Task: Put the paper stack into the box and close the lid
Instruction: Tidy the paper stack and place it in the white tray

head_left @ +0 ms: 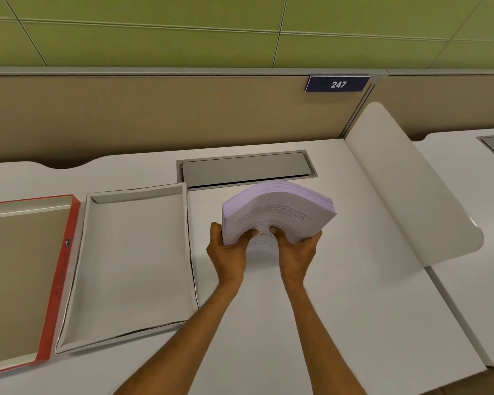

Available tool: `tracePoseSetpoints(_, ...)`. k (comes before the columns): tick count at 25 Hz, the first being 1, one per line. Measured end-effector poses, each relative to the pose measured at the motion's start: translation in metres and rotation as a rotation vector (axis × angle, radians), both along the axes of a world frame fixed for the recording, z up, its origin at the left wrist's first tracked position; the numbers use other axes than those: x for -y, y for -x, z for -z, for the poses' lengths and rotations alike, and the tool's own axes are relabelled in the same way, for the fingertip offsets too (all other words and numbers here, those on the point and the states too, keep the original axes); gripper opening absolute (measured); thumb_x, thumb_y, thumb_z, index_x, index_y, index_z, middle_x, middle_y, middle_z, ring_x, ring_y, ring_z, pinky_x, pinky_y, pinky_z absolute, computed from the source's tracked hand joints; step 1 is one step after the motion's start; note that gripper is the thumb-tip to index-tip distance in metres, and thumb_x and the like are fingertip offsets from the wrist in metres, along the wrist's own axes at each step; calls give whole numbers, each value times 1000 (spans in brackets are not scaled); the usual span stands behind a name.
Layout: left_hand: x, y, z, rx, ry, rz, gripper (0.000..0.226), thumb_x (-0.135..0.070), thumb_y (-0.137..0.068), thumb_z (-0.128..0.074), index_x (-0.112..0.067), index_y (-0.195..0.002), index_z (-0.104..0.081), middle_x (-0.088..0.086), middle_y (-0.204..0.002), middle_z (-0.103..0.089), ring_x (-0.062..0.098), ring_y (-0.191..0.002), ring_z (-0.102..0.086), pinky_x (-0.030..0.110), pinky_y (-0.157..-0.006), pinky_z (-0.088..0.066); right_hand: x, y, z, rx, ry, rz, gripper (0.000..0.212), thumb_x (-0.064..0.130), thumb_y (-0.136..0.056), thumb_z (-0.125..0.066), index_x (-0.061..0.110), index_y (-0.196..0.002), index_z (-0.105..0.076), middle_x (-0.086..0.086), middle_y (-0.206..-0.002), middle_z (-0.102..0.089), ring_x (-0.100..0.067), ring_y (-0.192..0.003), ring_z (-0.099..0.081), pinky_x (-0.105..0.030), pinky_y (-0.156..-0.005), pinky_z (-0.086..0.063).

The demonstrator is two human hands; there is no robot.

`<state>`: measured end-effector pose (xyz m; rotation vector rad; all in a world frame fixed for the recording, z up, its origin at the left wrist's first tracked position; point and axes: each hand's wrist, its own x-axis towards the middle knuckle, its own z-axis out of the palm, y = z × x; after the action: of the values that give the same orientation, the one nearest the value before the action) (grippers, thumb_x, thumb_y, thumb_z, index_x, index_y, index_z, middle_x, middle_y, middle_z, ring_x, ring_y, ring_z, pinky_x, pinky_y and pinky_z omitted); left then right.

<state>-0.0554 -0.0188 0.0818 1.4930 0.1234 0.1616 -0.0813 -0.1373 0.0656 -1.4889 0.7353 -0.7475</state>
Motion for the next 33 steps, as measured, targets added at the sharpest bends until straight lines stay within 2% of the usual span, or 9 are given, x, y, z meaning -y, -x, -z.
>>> tracePoseSetpoints(4, -7, -2, 2, -19, -27, 54, 72, -22, -67, -89, -68, -102, -48, -43, -94, -60, -13, -96, -60, 4, -71, -52, 17, 0, -1, -71, 38, -121, 86, 50, -51, -91, 56, -120, -40, 36, -104, -58, 9, -102, -58, -7, -73, -52)
tracePoseSetpoints(8, -12, -6, 5, -33, -62, 95, 77, -33, -59, -92, -67, -107, -42, -39, -98, -59, -11, -99, -59, 5, -72, -52, 34, 2, 2, -132, 60, -221, 95, 58, -48, -88, 39, -131, -46, 19, -114, -63, -8, -108, -62, -24, -85, -58)
tracePoseSetpoints(11, -15, -11, 9, -42, -76, 106, 78, -31, -60, -91, -67, -110, -43, -40, -100, -58, -12, -100, -59, 7, -75, -53, 35, -1, 2, -138, 40, -225, 92, 51, -50, -91, 36, -130, -49, 13, -114, -65, -12, -107, -63, -29, -85, -59)
tracePoseSetpoints(14, -16, -16, 12, -82, -45, 90, 63, -22, -66, -90, -56, -107, -56, -24, -101, -67, 0, -97, -65, 16, -75, -58, 29, -8, 1, -134, 26, -183, 85, 37, -54, -93, 32, -128, -51, 9, -113, -67, -14, -105, -65, -29, -82, -60)
tracePoseSetpoints(19, -12, -25, 4, -173, -71, 84, 46, -20, -66, -90, -30, -104, -66, -5, -99, -73, 15, -89, -70, 16, -63, -57, 22, -15, -12, -209, 78, -117, 62, 26, -58, -93, 40, -103, -53, 15, -100, -64, 8, -86, -64, -10, -63, -54)
tracePoseSetpoints(24, -23, -39, -22, -262, -317, 68, 50, -34, -64, -89, -17, -105, -66, 1, -102, -75, 17, -83, -71, 20, -59, -56, 18, -26, -44, -401, 143, -162, 64, 41, -58, -91, 26, -101, -46, 17, -87, -57, -2, -69, -61, -7, -45, -45)
tracePoseSetpoints(27, -35, -51, -35, -322, -479, 99, 56, -39, -63, -89, -14, -105, -64, 3, -106, -74, 19, -83, -68, 22, -57, -50, 13, -32, -55, -550, 223, -215, 68, 45, -59, -89, 18, -106, -47, 5, -96, -59, -15, -80, -62, -21, -62, -49)
tracePoseSetpoints(30, -55, -59, -39, -373, -569, 170, 60, -39, -65, -89, -10, -111, -63, 7, -111, -73, 26, -92, -71, 35, -72, -58, 0, -34, -56, -633, 216, -297, 74, 45, -61, -89, 10, -114, -51, -5, -110, -65, -25, -97, -66, -30, -71, -53)
tracePoseSetpoints(33, -77, -61, -36, -408, -583, 187, 53, -36, -66, -89, -10, -107, -67, 9, -110, -75, 24, -85, -70, 27, -60, -53, -20, -37, -55, -662, 215, -358, 73, 44, -62, -89, 9, -113, -50, -8, -115, -66, -26, -101, -66, -28, -68, -49)
